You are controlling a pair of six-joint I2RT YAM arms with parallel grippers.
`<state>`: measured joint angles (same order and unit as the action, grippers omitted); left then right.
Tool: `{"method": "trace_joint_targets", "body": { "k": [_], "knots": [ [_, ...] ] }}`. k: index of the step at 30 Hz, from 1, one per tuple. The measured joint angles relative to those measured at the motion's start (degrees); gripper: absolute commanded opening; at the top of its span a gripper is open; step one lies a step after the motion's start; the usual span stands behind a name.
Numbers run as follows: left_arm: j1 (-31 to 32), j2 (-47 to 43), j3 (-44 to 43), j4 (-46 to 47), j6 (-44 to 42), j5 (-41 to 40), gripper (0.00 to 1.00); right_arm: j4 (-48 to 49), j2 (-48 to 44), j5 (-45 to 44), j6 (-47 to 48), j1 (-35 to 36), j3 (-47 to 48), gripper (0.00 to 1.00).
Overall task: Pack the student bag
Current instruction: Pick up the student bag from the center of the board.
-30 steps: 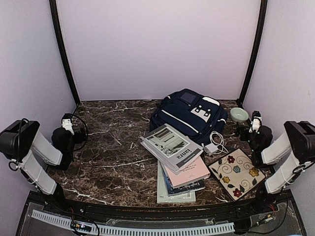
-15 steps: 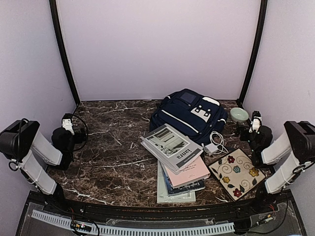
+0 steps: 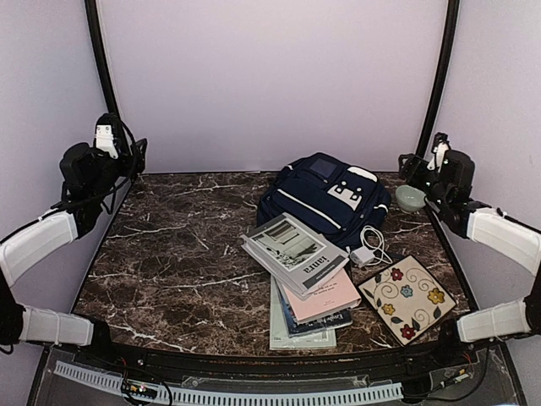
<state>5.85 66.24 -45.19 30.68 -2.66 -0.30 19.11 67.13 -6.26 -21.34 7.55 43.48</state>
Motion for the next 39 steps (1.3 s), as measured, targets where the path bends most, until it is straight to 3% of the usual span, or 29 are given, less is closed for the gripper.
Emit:
{"method": "trace_joint_targets", "body": {
  "k": [2, 3, 9, 17, 29, 31, 36, 39],
  "knots": [
    [3.28, -3.39, -1.81, -3.58, 1.46, 1.49, 0.77, -5.22, 3.17, -1.20, -3.80, 3.08, 1.01, 0.98],
    [4.61, -4.61, -1.92, -4.87, 2.03, 2.93, 0.76, -7.43, 5.44, -1.64, -5.53, 4.22, 1.40, 1.00],
    [10.69, -4.61, -1.86, -13.16, 3.74, 10.08, 0.76, -20.57, 23.76, -3.54, -12.04, 7.15, 11.39, 1.00],
    [12.81, -0.55, -0.37, -19.08, 2.89, 18.75, 0.77, -28.13, 42.29, -3.10, -15.19, 6.32, 26.38, 1.00],
    [12.81, -2.01, 2.75, -19.02, 0.02, 21.03, 0.79, -33.66, 50.36, -1.60, -14.78, 6.32, 35.06, 0.99],
    [12.81, -2.64, 3.02, -18.58, 0.02, 21.70, 0.79, -33.86, 51.36, -0.79, -14.69, 6.29, 36.17, 0.86],
    [12.81, -4.72, 4.55, -16.11, 0.07, 23.50, 0.80, -31.56, 51.58, 2.49, -13.99, 6.01, 36.48, 0.00],
    [12.81, -4.72, 4.66, -15.61, 0.37, 23.87, 0.80, -30.14, 51.17, 4.46, -13.46, 5.68, 36.54, 0.00]
  ]
}}
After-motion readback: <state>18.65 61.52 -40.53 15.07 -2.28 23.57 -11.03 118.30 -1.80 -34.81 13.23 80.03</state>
